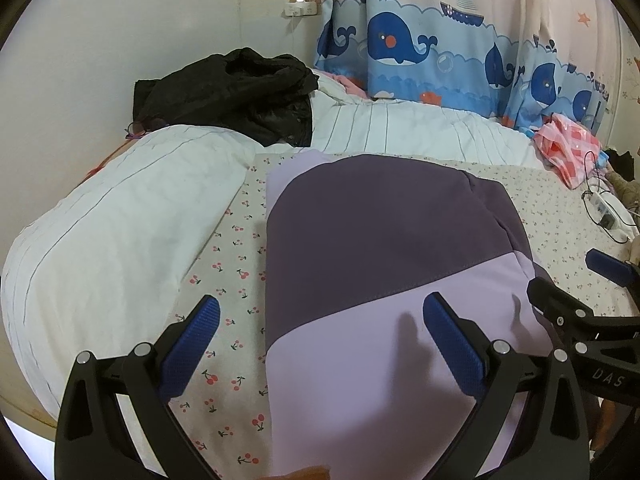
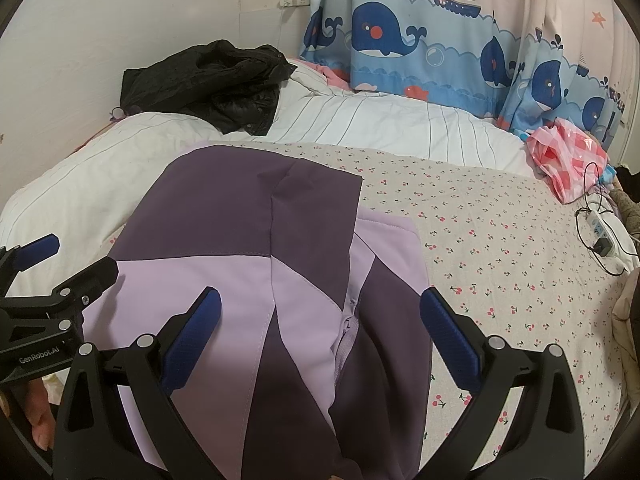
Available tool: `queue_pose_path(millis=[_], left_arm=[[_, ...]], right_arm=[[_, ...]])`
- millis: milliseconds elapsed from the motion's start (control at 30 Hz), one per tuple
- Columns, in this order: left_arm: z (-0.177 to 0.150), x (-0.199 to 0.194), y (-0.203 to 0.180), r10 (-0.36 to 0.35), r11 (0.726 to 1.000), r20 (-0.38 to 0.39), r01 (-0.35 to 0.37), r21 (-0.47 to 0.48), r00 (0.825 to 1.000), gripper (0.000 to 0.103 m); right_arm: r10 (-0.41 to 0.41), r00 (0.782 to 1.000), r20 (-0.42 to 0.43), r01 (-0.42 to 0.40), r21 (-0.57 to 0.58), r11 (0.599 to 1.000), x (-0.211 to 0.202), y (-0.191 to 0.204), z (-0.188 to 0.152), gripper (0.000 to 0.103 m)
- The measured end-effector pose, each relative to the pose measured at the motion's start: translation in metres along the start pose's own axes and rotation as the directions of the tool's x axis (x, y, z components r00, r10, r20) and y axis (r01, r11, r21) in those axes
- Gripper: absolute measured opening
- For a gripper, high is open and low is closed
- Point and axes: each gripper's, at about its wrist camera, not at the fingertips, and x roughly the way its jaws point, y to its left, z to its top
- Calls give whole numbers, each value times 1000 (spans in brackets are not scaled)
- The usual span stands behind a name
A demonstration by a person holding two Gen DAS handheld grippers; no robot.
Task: Fold large clothes
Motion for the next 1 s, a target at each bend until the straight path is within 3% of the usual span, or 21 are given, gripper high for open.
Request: queue_pose_path(millis=[1000], left_arm=[[0, -5, -7, 7, 1000, 8, -7, 12, 1000, 97]], right_arm=[[-1, 1000, 1, 1, 0, 1000, 0, 1, 0, 96]])
